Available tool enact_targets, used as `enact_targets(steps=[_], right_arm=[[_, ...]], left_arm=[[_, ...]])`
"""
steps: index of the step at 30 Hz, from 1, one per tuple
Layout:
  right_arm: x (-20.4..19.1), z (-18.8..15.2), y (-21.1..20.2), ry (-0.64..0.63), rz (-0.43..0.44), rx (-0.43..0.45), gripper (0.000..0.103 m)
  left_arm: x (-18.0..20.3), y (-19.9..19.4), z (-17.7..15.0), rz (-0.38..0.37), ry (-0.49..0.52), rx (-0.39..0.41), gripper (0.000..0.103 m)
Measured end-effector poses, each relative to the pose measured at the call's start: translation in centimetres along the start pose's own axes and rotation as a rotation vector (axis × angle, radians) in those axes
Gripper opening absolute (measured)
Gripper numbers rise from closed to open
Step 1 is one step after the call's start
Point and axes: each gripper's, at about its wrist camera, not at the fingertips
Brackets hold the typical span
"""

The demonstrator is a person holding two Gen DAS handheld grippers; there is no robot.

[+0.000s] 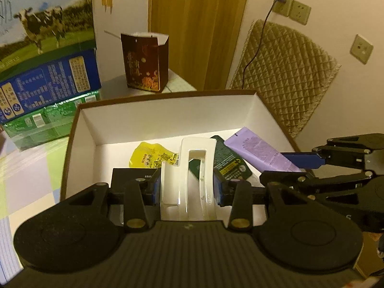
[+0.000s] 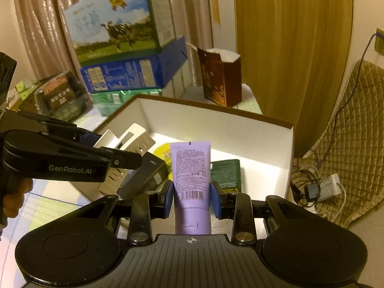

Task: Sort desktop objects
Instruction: 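Carry the white clip and purple tube over the brown box with both tools, then open the left tool to drop the clip while the right tool drops the purple tube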

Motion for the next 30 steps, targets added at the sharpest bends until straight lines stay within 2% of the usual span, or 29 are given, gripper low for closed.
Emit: enact_targets(steps=[11, 20, 30], right_arm=[[2.5, 0.1, 4.5, -0.007, -0.005, -0.101, 0.030], [2.9, -0.1, 6.7, -0.012, -0.002, -0.152, 0.030], [2.5, -0.3, 7.9, -0.007, -0.006, -0.188, 0.030]], left_arm=[[-1.6, 6.9, 0.3, -0.018, -0.047, -0.156, 0.036], [-1.7, 9.7, 0.0, -0.012, -0.043, -0.250, 0.035], [-1.8, 8.8, 0.1, 0.009, -0.006, -0.227, 0.045]])
Point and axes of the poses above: each gripper's, at about its wrist camera, not at the fingertips, and y roughly the way its jaws point, x to its right, z to its top, and after that the axes turned 3 degrees about -x, right-handed
